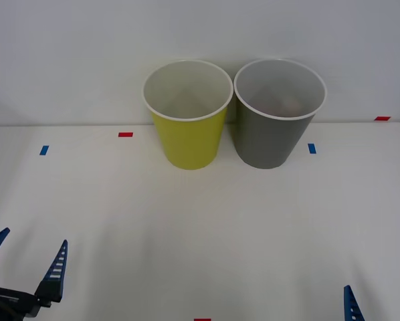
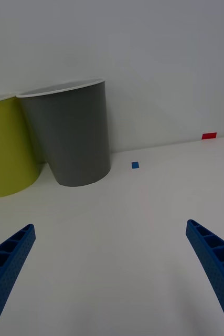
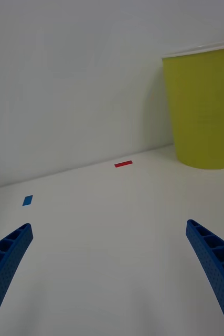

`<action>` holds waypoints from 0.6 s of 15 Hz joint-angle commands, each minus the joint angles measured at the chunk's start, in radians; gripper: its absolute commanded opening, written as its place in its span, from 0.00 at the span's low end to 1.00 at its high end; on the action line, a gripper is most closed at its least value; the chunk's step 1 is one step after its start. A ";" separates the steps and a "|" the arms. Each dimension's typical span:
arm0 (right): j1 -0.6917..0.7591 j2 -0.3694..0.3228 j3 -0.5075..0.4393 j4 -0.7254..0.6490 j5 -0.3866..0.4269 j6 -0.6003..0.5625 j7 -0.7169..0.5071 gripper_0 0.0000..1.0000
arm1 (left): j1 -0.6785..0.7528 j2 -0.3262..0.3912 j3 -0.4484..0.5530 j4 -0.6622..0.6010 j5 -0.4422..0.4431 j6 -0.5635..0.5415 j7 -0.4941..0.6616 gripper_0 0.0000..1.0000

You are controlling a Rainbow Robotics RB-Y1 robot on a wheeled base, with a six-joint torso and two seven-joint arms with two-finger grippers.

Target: Put cans in the gray bin and PET bottles in the light green bin.

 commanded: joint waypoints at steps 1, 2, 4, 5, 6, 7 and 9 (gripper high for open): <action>0.000 0.000 0.000 0.000 0.000 0.000 0.000 1.00 | 0.058 -0.065 -0.007 0.073 -0.057 -0.118 -0.001 1.00; 0.000 0.000 0.000 0.000 0.000 0.000 0.000 1.00 | 0.087 -0.069 -0.010 0.073 -0.060 -0.145 0.002 1.00; 0.000 0.000 0.000 0.000 0.000 0.000 0.000 1.00 | 0.155 -0.071 -0.026 0.087 -0.061 -0.231 0.013 1.00; 0.000 0.000 0.000 0.000 0.000 0.000 0.000 1.00 | 0.176 -0.071 -0.046 0.096 -0.061 -0.267 0.022 1.00; 0.000 0.000 0.000 0.000 0.000 0.000 0.000 1.00 | 0.182 -0.071 -0.053 0.101 -0.061 -0.274 0.030 1.00; 0.000 0.000 0.000 0.000 0.000 0.000 0.000 1.00 | 0.184 -0.071 -0.063 0.114 -0.063 -0.290 0.044 1.00; 0.000 0.000 0.000 0.000 0.000 0.000 0.000 1.00 | 0.185 -0.071 -0.078 0.136 -0.069 -0.316 0.062 1.00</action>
